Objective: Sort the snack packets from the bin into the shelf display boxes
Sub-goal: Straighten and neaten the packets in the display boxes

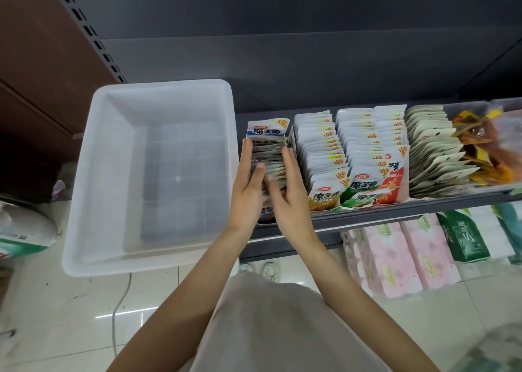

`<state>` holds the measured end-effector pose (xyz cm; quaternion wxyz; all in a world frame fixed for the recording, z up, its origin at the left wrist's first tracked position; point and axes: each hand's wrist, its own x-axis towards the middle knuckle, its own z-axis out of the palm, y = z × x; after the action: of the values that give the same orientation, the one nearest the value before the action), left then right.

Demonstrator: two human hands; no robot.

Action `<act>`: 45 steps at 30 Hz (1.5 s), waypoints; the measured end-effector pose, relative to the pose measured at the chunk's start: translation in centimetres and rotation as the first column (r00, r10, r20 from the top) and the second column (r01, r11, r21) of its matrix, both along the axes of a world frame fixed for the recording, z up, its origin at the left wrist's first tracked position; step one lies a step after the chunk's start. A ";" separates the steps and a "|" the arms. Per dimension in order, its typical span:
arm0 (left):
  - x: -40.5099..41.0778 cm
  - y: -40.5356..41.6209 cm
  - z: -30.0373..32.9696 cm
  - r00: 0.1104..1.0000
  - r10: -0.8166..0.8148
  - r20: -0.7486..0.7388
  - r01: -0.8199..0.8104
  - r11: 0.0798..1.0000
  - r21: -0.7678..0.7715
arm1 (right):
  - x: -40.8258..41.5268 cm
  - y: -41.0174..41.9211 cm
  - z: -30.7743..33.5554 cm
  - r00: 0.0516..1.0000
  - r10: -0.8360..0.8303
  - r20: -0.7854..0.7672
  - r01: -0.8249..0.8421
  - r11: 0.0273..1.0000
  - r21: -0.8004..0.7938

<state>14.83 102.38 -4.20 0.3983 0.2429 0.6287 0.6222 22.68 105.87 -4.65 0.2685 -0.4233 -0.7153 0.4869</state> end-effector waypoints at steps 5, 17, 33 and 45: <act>-1.3 1.4 -0.3 0.982 0.008 -0.190 -0.019 0.998 -0.059 | -0.1 2.1 4.1 0.958 0.009 0.287 -0.142 0.883 0.447; -1.1 1.6 -0.6 0.984 -0.003 -0.179 -0.015 0.995 -0.098 | -3.3 11.5 6.5 0.383 0.024 0.923 -0.902 0.225 0.368; -0.9 1.5 -0.9 0.977 0.006 -0.211 -0.028 0.994 -0.102 | -5.2 13.0 7.0 0.221 0.410 0.885 -0.920 0.389 0.049; -0.8 1.4 -1.2 0.973 -0.027 -0.229 -0.007 0.989 -0.146 | -7.4 14.0 6.3 0.170 0.490 0.855 -0.888 0.453 -0.083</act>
<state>14.06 103.82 -5.38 0.3424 0.2867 0.7133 0.5401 15.24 119.82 1.65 -0.2515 -0.1250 -0.9503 0.1345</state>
